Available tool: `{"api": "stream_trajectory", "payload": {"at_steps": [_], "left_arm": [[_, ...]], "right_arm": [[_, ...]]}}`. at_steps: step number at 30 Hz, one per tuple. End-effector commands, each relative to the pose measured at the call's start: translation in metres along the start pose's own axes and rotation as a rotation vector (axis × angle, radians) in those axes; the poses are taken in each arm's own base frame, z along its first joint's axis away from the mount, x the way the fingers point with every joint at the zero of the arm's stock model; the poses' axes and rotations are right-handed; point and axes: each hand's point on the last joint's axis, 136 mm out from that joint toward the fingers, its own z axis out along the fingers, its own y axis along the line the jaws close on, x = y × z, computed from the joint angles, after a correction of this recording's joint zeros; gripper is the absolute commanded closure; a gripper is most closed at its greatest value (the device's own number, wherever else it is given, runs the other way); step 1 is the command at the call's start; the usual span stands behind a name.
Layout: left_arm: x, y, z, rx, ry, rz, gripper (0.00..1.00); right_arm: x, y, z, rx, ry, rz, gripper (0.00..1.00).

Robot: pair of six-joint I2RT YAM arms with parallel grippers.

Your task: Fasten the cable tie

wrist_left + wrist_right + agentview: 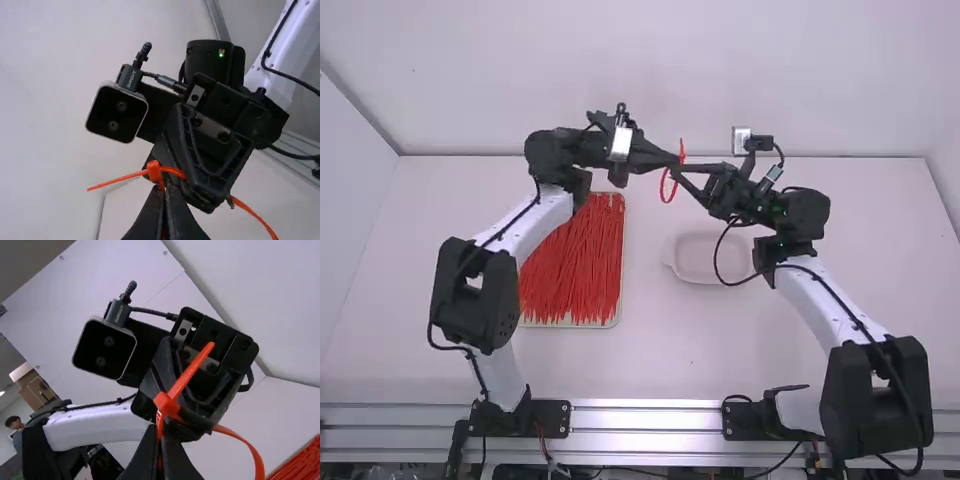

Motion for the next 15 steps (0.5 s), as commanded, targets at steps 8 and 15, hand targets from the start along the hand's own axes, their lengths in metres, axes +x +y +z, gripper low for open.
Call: {"api": "stream_trajectory", "payload": {"at_steps": [8,15], "left_arm": [[0.006,-0.024,0.000,0.109,0.050,-0.092,0.99],[0.007,-0.017,-0.010,0.072,0.056,-0.120,0.99]], "right_arm": [[-0.039,-0.012,-0.010,0.074,-0.171,-0.006,1.00],[-0.033,-0.008,-0.008,0.055,-0.142,-0.004,0.99]]}}
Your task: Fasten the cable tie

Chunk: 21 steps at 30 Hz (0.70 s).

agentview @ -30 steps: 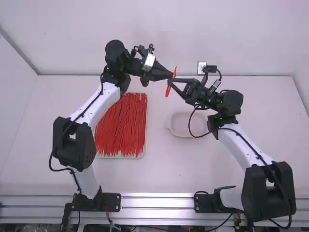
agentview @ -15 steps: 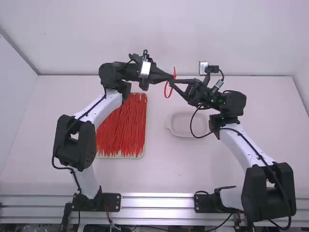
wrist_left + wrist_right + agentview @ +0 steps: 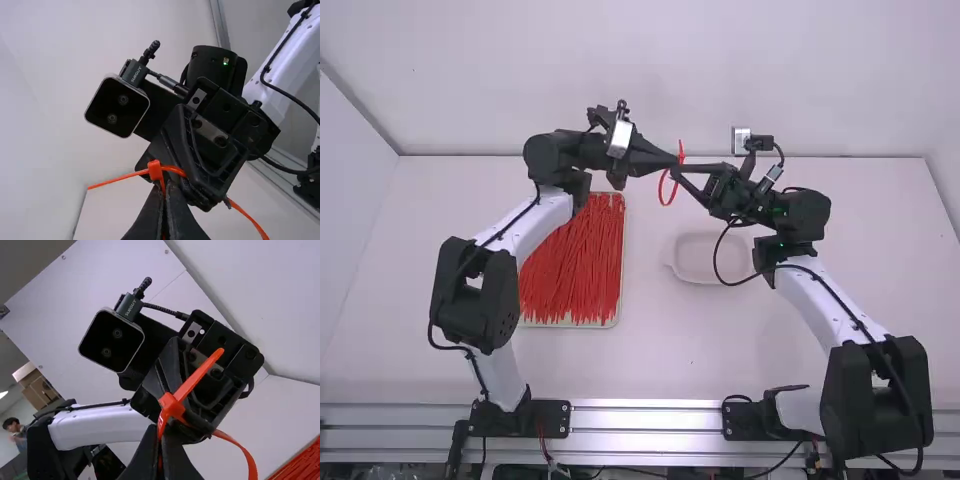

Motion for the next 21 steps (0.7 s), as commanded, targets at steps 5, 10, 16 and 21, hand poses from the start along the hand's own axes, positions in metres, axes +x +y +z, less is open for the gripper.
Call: {"api": "stream_trajectory", "payload": {"at_steps": [5,10,16,21], "left_arm": [[0.009,-0.012,-0.012,0.063,0.065,-0.019,0.99],[0.010,-0.010,-0.017,0.052,0.069,-0.022,0.98],[0.007,-0.011,-0.017,0.051,0.069,-0.040,0.98],[0.001,-0.019,-0.013,0.068,0.070,-0.036,0.98]], "right_arm": [[-0.026,-0.003,0.001,0.033,-0.125,-0.014,0.83],[-0.017,0.007,0.008,-0.008,-0.088,-0.027,0.61],[-0.017,0.007,0.007,-0.005,-0.086,-0.027,0.01],[-0.020,0.005,0.007,0.002,-0.101,-0.026,0.01]]}}
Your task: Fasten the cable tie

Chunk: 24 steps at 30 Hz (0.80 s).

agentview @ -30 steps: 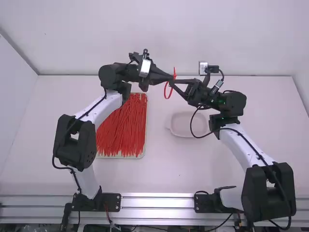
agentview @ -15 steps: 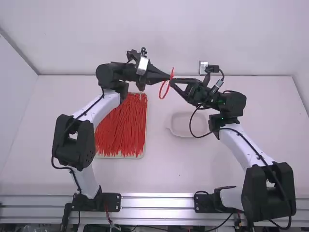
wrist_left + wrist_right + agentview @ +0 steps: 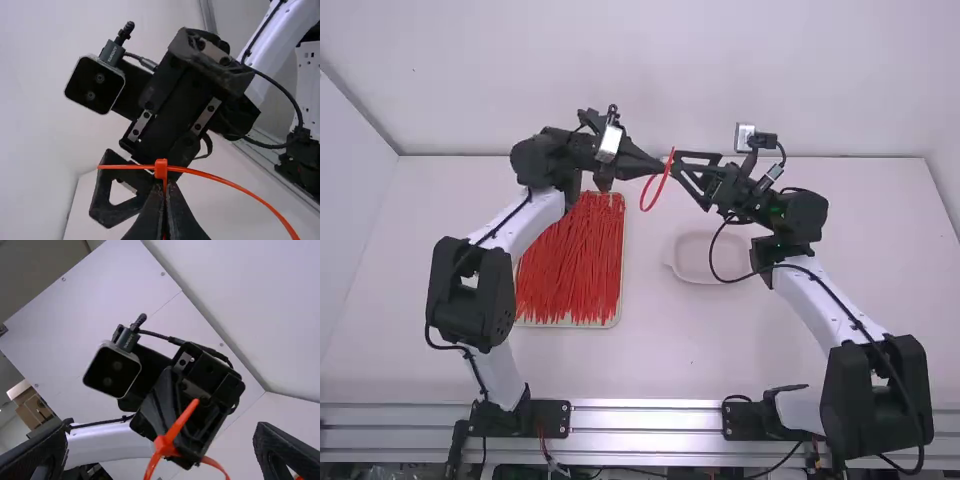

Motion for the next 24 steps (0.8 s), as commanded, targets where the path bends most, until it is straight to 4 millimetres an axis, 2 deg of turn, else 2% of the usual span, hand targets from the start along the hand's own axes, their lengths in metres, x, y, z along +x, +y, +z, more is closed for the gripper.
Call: {"api": "stream_trajectory", "payload": {"at_steps": [1,20,22,23,24], "left_arm": [[-0.003,-0.007,0.003,0.017,0.006,-0.049,0.98],[0.007,-0.013,0.014,0.038,-0.008,-0.128,0.98],[0.006,-0.013,0.015,0.040,-0.009,-0.130,0.98],[0.006,-0.013,0.015,0.040,-0.009,-0.129,0.98],[0.006,-0.012,0.015,0.038,-0.011,-0.130,0.98]], "right_arm": [[-0.011,0.003,0.000,-0.002,-0.026,-0.022,0.01],[-0.006,0.006,0.003,-0.014,-0.013,-0.028,0.02],[-0.002,0.009,0.007,-0.027,-0.002,-0.023,0.15],[-0.001,0.009,0.008,-0.028,-0.001,-0.022,0.16],[0.000,0.010,0.009,-0.031,0.002,-0.021,0.23]]}}
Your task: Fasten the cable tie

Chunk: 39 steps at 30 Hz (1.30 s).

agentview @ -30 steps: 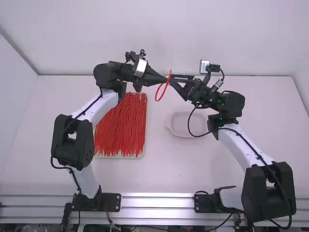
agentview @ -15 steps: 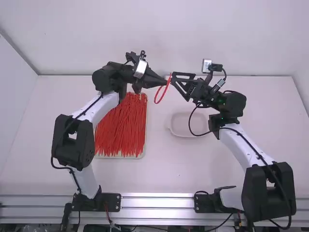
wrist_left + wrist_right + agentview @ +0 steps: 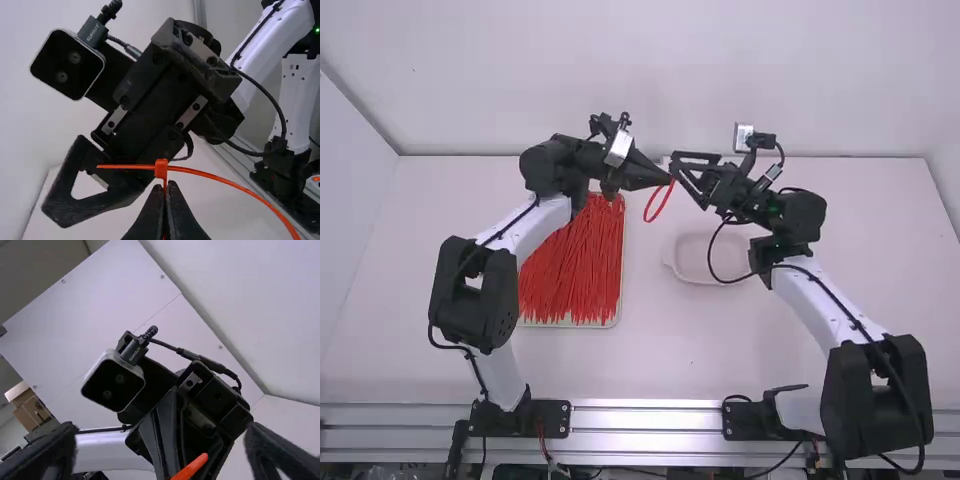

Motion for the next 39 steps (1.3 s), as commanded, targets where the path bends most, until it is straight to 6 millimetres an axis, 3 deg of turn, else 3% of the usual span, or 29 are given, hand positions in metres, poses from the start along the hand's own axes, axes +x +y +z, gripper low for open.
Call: {"api": "stream_trajectory", "payload": {"at_steps": [1,3,6,15,28,39], "left_arm": [[-0.005,-0.002,0.002,-0.001,-0.008,0.007,0.99],[-0.005,-0.001,0.002,-0.006,-0.012,0.005,0.98],[-0.005,-0.001,0.002,-0.006,-0.012,0.005,0.98],[-0.005,-0.001,0.002,-0.006,-0.011,-0.004,0.98],[-0.001,-0.003,0.002,0.009,0.002,-0.024,0.98],[0.028,-0.010,0.002,0.007,0.002,-0.099,0.98]], "right_arm": [[-0.002,0.008,0.005,-0.023,0.002,-0.020,0.27],[-0.002,0.008,0.005,-0.022,0.002,-0.020,0.36],[-0.002,0.008,0.005,-0.024,0.008,-0.016,0.57],[-0.001,0.008,0.005,-0.026,0.012,-0.015,1.00],[-0.001,0.008,0.005,-0.026,0.010,-0.017,1.00],[-0.011,0.013,0.005,-0.032,-0.025,-0.044,1.00]]}}
